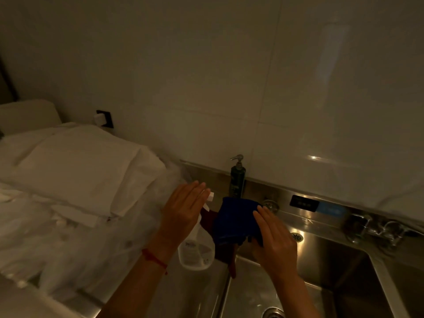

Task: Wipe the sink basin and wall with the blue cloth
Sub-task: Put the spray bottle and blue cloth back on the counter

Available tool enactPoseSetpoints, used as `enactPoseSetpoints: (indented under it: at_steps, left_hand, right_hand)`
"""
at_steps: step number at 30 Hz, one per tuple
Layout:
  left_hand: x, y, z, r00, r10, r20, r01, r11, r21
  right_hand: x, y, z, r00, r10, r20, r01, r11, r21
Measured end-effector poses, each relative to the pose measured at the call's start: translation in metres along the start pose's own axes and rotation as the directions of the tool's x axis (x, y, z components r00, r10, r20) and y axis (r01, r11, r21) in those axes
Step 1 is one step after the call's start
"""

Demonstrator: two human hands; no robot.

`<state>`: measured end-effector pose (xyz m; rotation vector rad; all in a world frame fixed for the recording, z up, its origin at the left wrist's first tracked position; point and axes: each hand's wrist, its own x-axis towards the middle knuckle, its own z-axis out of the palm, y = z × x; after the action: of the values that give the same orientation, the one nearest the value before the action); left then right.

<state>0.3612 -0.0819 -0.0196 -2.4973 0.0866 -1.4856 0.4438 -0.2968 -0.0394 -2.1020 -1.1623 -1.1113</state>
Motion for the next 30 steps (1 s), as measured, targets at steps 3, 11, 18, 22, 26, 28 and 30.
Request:
enactPoseSetpoints:
  at_steps: [3,11,18,22,26,28,30]
  left_hand:
    - [0.004,-0.002,0.013,1.000,-0.008,-0.007,0.008,1.000,0.009]
    - [0.016,-0.010,0.041,1.000,-0.013,-0.010,0.014,0.999,0.037]
    - [0.026,-0.028,0.063,1.000,0.014,0.008,-0.014,1.000,0.016]
    - [0.029,-0.046,0.081,0.999,0.034,-0.008,-0.034,0.999,0.001]
    - [0.033,-0.067,0.103,0.998,0.059,-0.007,-0.060,0.998,-0.027]
    - [0.036,-0.076,0.114,0.997,0.071,-0.015,-0.072,0.996,-0.054]
    - [0.039,-0.086,0.124,0.997,0.081,-0.017,-0.082,0.994,-0.074]
  right_hand:
    - [0.005,0.009,0.004,1.000,0.001,0.010,0.000,1.000,-0.008]
    - [0.013,0.034,0.024,1.000,0.025,0.019,-0.024,1.000,-0.011]
    - [0.021,0.042,0.047,0.999,0.031,0.040,-0.029,0.999,-0.043]
    - [0.027,0.040,0.067,0.996,0.061,0.059,-0.056,0.996,-0.072]
    - [0.037,0.034,0.088,0.993,0.107,0.041,-0.102,0.990,-0.098]
    - [0.041,0.031,0.097,0.991,0.127,0.031,-0.123,0.986,-0.112]
    - [0.046,0.028,0.105,0.989,0.142,0.026,-0.138,0.982,-0.126]
